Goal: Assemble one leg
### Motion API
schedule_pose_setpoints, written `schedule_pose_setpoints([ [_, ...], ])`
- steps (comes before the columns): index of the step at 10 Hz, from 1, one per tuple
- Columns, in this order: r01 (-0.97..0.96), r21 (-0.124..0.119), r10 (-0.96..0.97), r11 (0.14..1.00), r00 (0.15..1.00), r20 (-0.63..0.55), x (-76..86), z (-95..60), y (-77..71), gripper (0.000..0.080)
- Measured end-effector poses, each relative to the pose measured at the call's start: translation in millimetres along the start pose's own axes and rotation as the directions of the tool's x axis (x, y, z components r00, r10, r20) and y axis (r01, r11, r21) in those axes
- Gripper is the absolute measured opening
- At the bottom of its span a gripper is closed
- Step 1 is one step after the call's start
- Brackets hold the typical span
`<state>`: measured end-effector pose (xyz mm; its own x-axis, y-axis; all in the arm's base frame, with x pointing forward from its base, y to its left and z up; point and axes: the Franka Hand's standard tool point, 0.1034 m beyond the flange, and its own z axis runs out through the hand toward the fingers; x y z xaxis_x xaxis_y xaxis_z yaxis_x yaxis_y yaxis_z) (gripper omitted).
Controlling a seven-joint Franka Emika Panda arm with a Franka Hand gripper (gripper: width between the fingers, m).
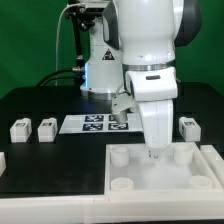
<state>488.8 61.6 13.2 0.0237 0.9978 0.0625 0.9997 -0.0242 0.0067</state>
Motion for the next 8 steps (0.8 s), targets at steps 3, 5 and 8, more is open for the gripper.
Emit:
schedule_pose_setpoints([
  [3, -0.001, 0.0, 0.001, 1.0, 1.0, 0.0, -0.4, 0.1, 0.0, 0.0643],
  [5, -0.001, 0.0, 0.001, 1.0, 1.0, 0.0, -0.5, 0.2, 0.0, 0.0649],
  [8, -0.075, -0.019, 0.075, 0.997, 0.997, 0.004, 3.5, -15.3, -1.0, 0.0649],
])
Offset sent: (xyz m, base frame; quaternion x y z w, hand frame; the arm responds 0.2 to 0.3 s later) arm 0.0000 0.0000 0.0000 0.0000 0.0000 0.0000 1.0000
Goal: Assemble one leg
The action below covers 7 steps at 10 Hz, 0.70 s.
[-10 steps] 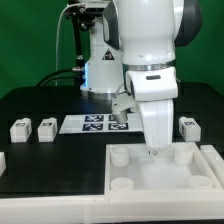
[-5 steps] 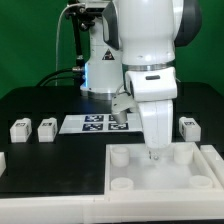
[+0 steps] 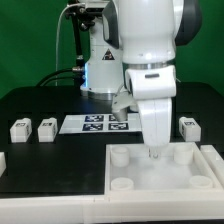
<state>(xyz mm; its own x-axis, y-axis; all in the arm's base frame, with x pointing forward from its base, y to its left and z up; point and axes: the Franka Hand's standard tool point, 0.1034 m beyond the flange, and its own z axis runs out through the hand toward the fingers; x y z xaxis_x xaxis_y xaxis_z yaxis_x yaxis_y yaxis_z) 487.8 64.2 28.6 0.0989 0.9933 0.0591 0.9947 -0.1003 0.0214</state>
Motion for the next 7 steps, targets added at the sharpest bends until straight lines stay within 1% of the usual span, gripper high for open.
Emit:
schedule_pose_setpoints([
  [1, -0.089, -0.012, 0.089, 0.996, 0.996, 0.004, 6.6, -13.7, -5.7, 0.0649],
  [2, -0.16, -0.022, 0.161, 0.987, 0.987, 0.004, 18.5, -23.6, -14.6, 0.0649],
  [3, -0.24, -0.023, 0.24, 0.971, 0.971, 0.003, 34.4, -29.6, -28.3, 0.0649],
  [4, -0.358, -0.022, 0.359, 0.933, 0.934, 0.001, 48.0, -31.7, -37.5, 0.0649],
  [5, -0.462, -0.023, 0.462, 0.887, 0.887, -0.003, 62.2, -32.6, -42.8, 0.0649],
  [6, -0.566, -0.021, 0.566, 0.824, 0.825, -0.007, 70.0, -32.2, -45.8, 0.0649],
  [7, -0.645, -0.015, 0.645, 0.764, 0.764, -0.011, 69.1, -32.0, -45.6, 0.0649],
])
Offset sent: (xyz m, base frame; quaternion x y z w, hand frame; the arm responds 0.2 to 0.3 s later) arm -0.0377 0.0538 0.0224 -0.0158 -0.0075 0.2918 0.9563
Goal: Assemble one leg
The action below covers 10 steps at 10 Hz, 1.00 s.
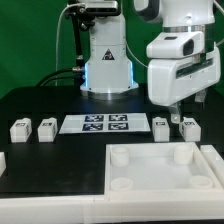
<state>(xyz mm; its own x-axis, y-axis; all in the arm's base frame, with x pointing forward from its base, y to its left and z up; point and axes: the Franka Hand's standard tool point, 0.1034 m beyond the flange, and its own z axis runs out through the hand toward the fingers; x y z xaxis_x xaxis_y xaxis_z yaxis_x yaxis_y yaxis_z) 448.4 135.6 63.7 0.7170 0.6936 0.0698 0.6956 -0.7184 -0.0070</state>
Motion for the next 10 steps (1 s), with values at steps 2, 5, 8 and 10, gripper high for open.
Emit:
schedule_pose_setpoints([
  [2, -0.243, 0.011, 0.243, 0.97, 0.97, 0.0, 0.2, 0.7, -2.9, 0.0649],
  [5, -0.65, 0.035, 0.65, 0.759, 0.76, 0.021, 1.5, 13.2, -35.7, 0.0649],
  [8, -0.665, 0.037, 0.662, 0.746, 0.747, 0.063, 3.6, 13.0, -34.2, 0.0649],
  [10, -0.655, 0.018, 0.636, 0.755, 0.739, 0.221, -8.2, 13.4, -39.0, 0.0649],
])
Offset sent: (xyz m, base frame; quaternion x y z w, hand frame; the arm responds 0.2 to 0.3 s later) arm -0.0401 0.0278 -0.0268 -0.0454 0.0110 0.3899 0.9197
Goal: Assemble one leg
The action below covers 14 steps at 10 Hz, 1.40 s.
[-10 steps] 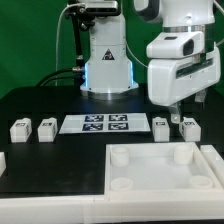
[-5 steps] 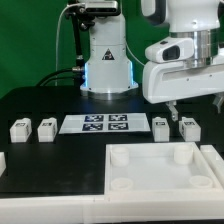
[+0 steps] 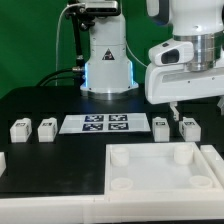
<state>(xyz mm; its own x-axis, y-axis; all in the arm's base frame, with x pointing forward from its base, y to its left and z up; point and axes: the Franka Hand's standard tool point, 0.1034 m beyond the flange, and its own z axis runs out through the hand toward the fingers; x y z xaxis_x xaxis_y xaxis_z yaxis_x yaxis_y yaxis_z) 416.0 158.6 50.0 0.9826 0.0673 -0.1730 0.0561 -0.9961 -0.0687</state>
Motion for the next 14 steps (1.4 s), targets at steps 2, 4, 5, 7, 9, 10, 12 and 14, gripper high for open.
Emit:
schedule_pose_setpoints([
  [2, -0.019, -0.012, 0.021, 1.0, 0.981, 0.191, 0.9, 3.9, -2.8, 0.0649],
  [4, -0.036, -0.028, 0.044, 0.999, 0.899, 0.436, -2.9, 5.5, 0.7, 0.0649],
  [5, -0.034, -0.03, 0.045, 0.999, 0.857, 0.513, 1.5, 7.2, -1.4, 0.0649],
  [7, -0.032, -0.03, 0.043, 0.999, 0.809, 0.586, 2.9, 10.8, -1.3, 0.0649],
  [9, -0.036, -0.033, 0.048, 0.999, 0.815, 0.577, 3.3, 13.1, -3.2, 0.0649],
  [10, -0.037, -0.041, 0.054, 0.998, 0.81, 0.584, -2.3, 20.2, -5.7, 0.0649],
  [12, -0.04, -0.049, 0.061, 0.998, 0.808, 0.586, -12.9, 34.9, -5.8, 0.0649],
  [14, -0.048, -0.065, 0.077, 0.997, 0.8, 0.595, -21.5, 44.6, -7.2, 0.0649],
])
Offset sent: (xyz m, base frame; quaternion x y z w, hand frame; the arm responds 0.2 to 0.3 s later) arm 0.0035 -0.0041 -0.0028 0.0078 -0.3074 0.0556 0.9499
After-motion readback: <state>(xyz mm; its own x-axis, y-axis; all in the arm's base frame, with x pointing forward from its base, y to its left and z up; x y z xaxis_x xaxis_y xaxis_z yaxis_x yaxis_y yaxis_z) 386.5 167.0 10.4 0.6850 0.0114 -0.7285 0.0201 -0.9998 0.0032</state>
